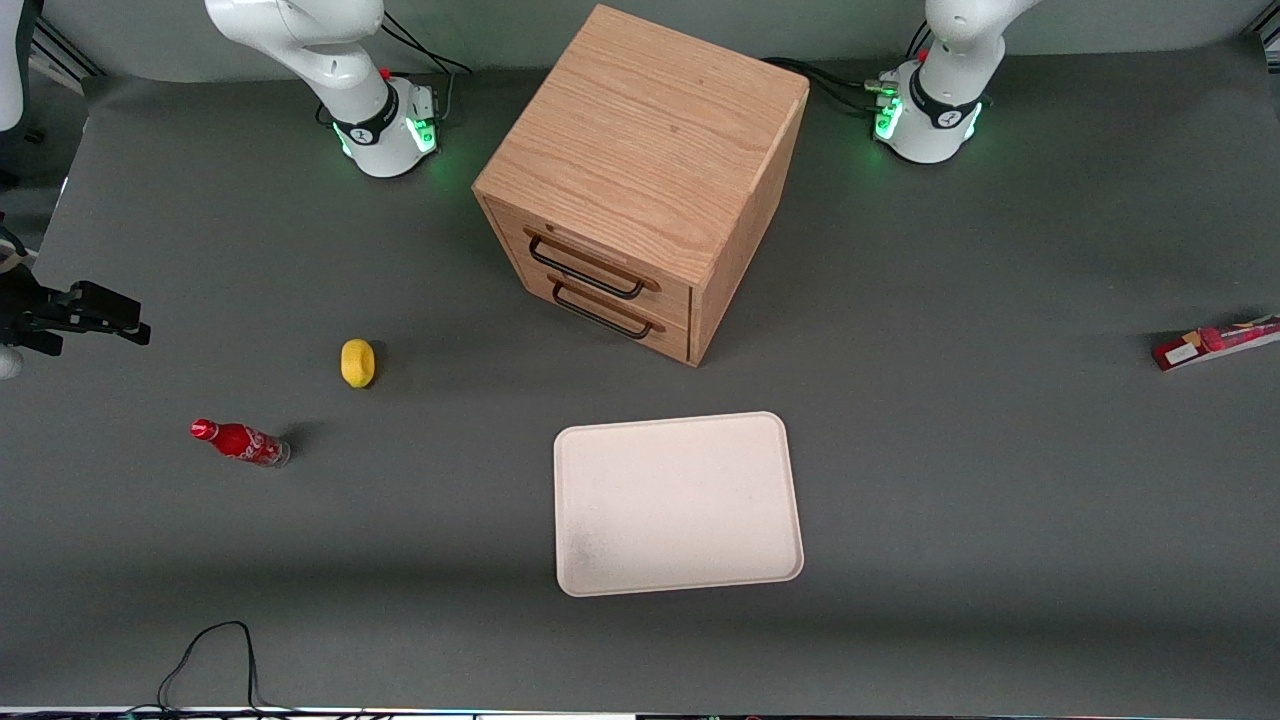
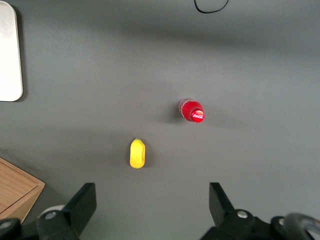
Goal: Place red cookie box on tray
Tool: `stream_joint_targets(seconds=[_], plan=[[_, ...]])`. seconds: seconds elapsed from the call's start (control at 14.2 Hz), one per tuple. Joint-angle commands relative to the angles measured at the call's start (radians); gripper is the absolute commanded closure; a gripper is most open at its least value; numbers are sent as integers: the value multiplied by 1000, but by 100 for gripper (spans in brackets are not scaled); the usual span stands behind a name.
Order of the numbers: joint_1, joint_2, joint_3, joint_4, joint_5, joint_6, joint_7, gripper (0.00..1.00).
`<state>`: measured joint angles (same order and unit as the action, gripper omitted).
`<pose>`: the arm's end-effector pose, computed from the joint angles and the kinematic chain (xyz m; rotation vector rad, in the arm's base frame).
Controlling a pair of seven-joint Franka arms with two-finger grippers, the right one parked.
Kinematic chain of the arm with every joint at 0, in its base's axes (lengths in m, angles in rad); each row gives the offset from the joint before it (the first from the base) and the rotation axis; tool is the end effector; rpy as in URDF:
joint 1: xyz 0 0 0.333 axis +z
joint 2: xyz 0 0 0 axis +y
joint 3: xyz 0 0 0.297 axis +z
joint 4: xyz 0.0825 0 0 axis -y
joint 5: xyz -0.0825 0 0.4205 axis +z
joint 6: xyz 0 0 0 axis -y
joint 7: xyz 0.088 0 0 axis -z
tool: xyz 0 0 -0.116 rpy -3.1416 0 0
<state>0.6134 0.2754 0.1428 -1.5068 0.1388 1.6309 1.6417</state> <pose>0.4741 0.4564 0.4642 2.7414 -1.3355 -0.3347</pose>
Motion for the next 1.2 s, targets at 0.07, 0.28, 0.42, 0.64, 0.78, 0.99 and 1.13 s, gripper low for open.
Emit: stream_joint_targets(seconds=[0.07, 0.28, 0.42, 0.64, 0.78, 0.99, 1.13], plan=[[2, 24, -14, -35, 4, 72, 104, 0], [2, 24, -14, -125, 2, 177, 115, 0], [2, 24, -14, -196, 1, 252, 116, 0], [25, 36, -14, -309, -45, 409, 150, 0], [26, 63, -15, -348, -47, 495, 167, 0], [26, 128, -17, -351, -99, 549, 223, 1], [26, 157, -17, -352, -105, 582, 231, 1]])
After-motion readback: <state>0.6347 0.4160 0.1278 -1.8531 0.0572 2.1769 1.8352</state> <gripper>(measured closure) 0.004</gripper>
